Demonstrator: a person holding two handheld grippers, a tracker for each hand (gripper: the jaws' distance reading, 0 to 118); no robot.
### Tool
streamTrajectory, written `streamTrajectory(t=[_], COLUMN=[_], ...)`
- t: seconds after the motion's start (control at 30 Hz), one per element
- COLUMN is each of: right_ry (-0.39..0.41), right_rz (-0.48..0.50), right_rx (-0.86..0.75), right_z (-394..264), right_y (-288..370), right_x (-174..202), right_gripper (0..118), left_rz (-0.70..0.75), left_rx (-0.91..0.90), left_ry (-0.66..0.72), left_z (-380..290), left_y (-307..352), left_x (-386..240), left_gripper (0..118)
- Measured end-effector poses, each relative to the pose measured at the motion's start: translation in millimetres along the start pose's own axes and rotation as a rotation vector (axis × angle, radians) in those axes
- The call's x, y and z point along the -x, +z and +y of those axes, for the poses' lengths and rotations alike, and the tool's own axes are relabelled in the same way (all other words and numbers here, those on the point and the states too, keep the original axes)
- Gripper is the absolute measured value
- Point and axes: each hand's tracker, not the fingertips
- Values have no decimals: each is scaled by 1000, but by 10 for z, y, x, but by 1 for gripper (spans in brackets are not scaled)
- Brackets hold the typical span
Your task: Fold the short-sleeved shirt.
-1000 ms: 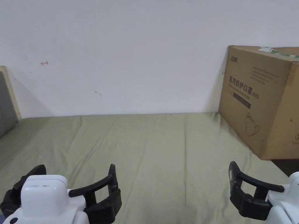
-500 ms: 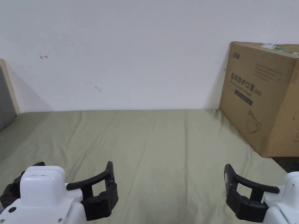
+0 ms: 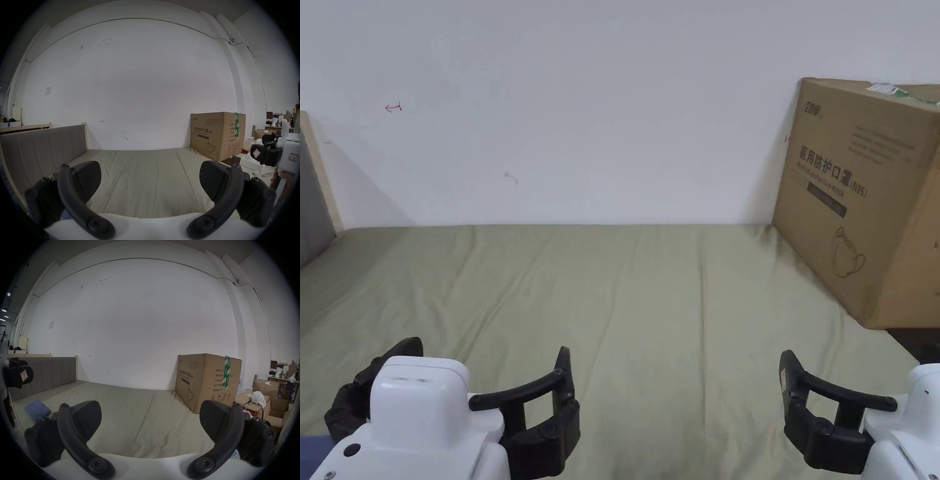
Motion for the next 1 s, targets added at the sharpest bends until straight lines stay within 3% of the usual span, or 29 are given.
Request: streamTrajectory(t=[0.4,0.53,0.77,0.9,1.0], right_ry=[-1,2,-6,-5,-5], right_rz=[6,10,15,17,18], right_rx=[9,19,29,33,37], right_z=[-6,-11,-6,-12,-25], right_y=[-7,-14,-24,-29,-39], right_x=[13,20,26,36,51], right_gripper=[118,118,118,118,118], left_rz=[-77,59,117,124,68], left_rx=[-5,52,107,125,156], left_ry=[28,22,41,48,149], left_z=[9,67,104,106,115], left_y=[27,-10,-93,-96,-101], left_x=[-79,-185,-203,-219,-174], left_gripper=[118,118,118,118,118])
